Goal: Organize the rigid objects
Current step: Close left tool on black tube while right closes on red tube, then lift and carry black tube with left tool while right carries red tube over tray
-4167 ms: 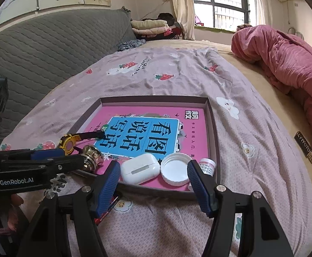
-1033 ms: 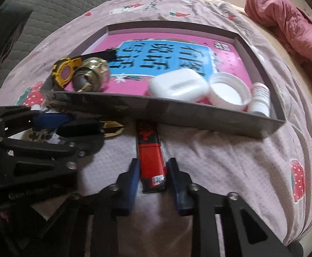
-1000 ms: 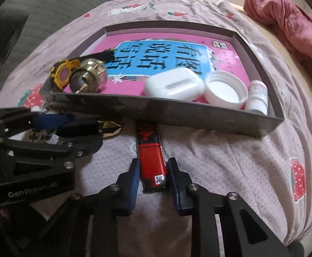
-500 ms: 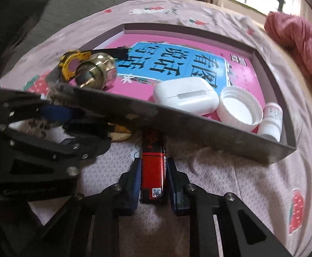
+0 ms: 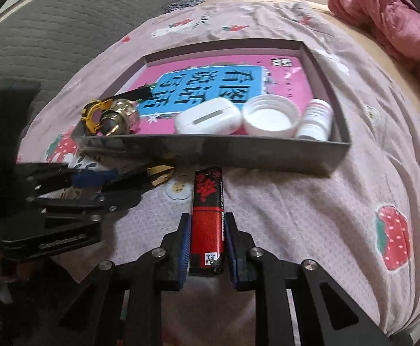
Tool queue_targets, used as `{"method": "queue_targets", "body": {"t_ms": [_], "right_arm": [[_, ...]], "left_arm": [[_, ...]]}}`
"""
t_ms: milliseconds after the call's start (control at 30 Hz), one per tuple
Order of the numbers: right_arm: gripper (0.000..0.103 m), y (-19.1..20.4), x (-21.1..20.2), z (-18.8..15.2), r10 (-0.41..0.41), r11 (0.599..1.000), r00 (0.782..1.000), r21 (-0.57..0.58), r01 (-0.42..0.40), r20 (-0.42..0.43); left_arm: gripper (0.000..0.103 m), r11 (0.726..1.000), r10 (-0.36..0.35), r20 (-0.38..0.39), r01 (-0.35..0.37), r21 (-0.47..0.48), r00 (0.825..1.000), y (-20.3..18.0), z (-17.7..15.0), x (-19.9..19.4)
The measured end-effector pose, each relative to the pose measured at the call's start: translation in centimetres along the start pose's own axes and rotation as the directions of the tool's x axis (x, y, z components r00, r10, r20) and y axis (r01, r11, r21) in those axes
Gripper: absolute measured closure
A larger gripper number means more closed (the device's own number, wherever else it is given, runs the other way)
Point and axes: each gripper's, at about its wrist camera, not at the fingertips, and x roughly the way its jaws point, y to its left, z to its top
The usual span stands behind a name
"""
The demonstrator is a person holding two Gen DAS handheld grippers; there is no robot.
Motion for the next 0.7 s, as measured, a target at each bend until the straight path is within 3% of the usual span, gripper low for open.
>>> {"method": "queue_targets", "body": {"t_ms": [133,300,400,700], "right_arm": [[0.081,-0.4,0.0,-0.5,0.005,1.0,1.0,0.018,-0.005,-0.011],[0.081,-0.4,0.0,-0.3,0.008,1.0,1.0,0.02,-0.007,-0.008],[0.081,-0.7,0.1,-0.2,0.02,0.999,1.0,0.035,-0.02,-0.008],[0.081,-0.8,0.1,-0.4,0.026,0.999,1.0,0.031,-0.026,0.0]], "left_arm": [[0.069,1.0,-0.027,0.006,0.027,0.011,1.0,-0.4,0.0,-0.3],[0.072,0.98,-0.194,0.005,0.194,0.049,0.981,-1.9,0.6,-0.7],[0.073,0.992,-0.075,-0.021,0.077,0.1,0.997,-3.4,1.0,0.6],[0.08,0.998,-0.056,-0.028,0.056,0.013,0.998,-3.0,1.5,1.7]]}}
